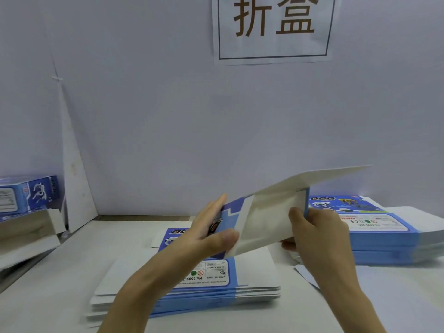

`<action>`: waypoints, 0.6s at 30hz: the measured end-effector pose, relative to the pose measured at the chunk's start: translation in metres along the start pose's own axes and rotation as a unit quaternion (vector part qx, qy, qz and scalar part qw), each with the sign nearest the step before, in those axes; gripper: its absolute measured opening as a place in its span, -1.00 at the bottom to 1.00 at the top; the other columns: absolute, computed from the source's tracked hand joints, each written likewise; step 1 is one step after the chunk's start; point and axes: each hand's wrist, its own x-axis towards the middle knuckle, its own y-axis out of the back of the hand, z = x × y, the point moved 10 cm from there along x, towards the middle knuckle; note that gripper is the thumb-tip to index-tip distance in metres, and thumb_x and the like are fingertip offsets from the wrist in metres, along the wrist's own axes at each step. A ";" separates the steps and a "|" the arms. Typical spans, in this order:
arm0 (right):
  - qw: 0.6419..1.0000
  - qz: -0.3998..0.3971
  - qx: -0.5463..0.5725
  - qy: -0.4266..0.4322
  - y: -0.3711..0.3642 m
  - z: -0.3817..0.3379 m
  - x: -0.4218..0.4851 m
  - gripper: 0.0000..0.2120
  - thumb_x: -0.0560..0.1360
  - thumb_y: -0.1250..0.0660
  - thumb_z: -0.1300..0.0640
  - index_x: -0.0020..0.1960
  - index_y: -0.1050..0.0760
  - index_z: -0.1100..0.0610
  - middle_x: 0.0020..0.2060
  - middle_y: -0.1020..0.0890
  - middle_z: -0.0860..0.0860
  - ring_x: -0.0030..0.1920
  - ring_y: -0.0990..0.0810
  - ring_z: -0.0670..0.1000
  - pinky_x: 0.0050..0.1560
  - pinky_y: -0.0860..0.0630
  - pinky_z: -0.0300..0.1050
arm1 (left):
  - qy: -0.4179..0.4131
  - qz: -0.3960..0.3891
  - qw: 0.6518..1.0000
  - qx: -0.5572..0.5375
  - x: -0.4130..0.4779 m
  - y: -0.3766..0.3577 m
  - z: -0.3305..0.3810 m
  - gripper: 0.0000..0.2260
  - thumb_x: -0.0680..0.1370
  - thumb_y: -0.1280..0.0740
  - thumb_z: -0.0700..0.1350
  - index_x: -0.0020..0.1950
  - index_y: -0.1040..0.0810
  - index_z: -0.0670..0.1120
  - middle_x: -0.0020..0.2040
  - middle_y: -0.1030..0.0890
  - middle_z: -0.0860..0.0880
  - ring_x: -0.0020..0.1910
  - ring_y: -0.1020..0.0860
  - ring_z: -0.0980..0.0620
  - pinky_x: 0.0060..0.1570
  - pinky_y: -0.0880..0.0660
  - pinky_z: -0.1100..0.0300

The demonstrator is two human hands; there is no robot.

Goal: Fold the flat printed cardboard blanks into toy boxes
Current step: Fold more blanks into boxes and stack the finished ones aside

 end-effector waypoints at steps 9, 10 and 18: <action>0.999 0.014 -0.051 0.005 0.001 -0.002 -0.001 -0.57 0.57 -0.20 0.19 -0.48 -0.40 0.25 -0.53 -0.53 0.07 -0.40 -0.62 0.14 -0.26 -0.59 0.07 | 0.005 -0.031 0.999 -0.022 -0.022 -0.012 0.019 -0.03 0.09 -0.47 0.26 0.42 -0.07 0.43 0.45 -0.29 0.18 0.19 -0.53 0.08 -0.22 -0.52 0.30; 0.998 0.013 -0.057 0.009 0.000 -0.003 -0.001 -0.56 0.57 -0.20 0.19 -0.48 -0.38 0.24 -0.52 -0.52 0.08 -0.39 -0.61 0.15 -0.23 -0.60 0.10 | 0.003 -0.019 1.000 -0.020 -0.022 -0.010 0.021 -0.03 0.09 -0.46 0.25 0.42 -0.07 0.43 0.44 -0.30 0.21 0.23 -0.52 0.04 -0.21 -0.53 0.29; 0.993 -0.058 -0.094 0.051 -0.015 -0.010 -0.001 -0.58 0.58 -0.20 0.14 -0.44 -0.41 0.21 -0.52 -0.53 0.03 -0.45 -0.65 -0.02 -0.43 -0.50 -0.19 | -0.064 0.074 0.991 -0.096 -0.019 0.017 0.034 -0.18 0.22 -0.42 0.17 0.47 -0.28 0.19 0.36 -0.49 0.17 0.22 -0.55 0.11 0.09 -0.53 0.16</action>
